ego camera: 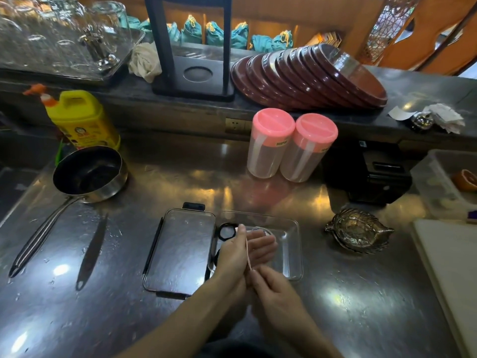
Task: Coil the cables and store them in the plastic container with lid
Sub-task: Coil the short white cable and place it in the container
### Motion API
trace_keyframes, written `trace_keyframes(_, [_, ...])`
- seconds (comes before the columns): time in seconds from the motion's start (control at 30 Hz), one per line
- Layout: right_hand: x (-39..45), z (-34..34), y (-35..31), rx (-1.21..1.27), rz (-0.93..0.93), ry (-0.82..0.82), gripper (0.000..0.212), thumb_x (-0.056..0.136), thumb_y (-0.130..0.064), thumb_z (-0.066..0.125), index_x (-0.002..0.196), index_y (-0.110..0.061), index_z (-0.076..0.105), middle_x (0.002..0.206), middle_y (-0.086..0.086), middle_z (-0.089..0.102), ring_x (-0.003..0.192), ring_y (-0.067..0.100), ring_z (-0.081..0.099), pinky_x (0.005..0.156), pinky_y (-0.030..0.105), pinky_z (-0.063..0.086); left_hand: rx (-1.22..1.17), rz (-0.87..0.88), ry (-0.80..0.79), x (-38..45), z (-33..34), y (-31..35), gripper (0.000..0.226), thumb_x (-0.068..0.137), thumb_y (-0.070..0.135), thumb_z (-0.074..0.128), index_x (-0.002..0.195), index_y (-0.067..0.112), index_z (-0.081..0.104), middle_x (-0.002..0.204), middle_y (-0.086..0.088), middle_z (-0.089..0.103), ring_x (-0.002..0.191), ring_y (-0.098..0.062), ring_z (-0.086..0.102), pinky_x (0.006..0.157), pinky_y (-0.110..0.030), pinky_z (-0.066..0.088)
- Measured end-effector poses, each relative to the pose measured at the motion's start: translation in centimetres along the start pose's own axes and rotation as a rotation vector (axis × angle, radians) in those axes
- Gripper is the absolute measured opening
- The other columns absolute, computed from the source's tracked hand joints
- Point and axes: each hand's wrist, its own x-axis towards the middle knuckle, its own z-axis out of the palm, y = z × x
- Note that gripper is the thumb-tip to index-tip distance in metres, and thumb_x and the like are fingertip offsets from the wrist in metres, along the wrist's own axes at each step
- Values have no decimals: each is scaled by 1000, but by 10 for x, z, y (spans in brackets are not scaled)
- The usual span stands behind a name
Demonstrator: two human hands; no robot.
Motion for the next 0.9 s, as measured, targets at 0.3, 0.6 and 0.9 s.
trace_keyframes(0.3, [21, -62, -8, 117, 205, -253, 32, 84, -42, 79, 65, -17, 74, 54, -2, 58, 48, 12, 41, 51, 33, 24, 80, -93, -379, 1, -8, 24, 34, 103, 34, 50, 95, 4, 66, 50, 1, 54, 28, -5, 37, 30, -17, 31])
trace_keyframes(0.6, [62, -96, -60, -115, 116, -128, 43, 99, -40, 64, 60, -23, 57, 52, -8, 39, 41, 6, 31, 38, 20, 24, 523, -99, -316, 2, -13, 1, 50, 108, 38, 39, 115, -5, 63, 96, -19, 77, 77, -30, 75, 65, -37, 62])
trace_keyframes(0.9, [12, -23, -33, -19, -112, 50, 25, 103, -8, 54, 80, -5, 62, 69, -6, 58, 60, 1, 50, 55, 15, 40, -60, -3, -228, 26, -12, 8, 35, 105, 22, 48, 120, -7, 62, 119, -25, 71, 114, -34, 69, 90, -37, 61])
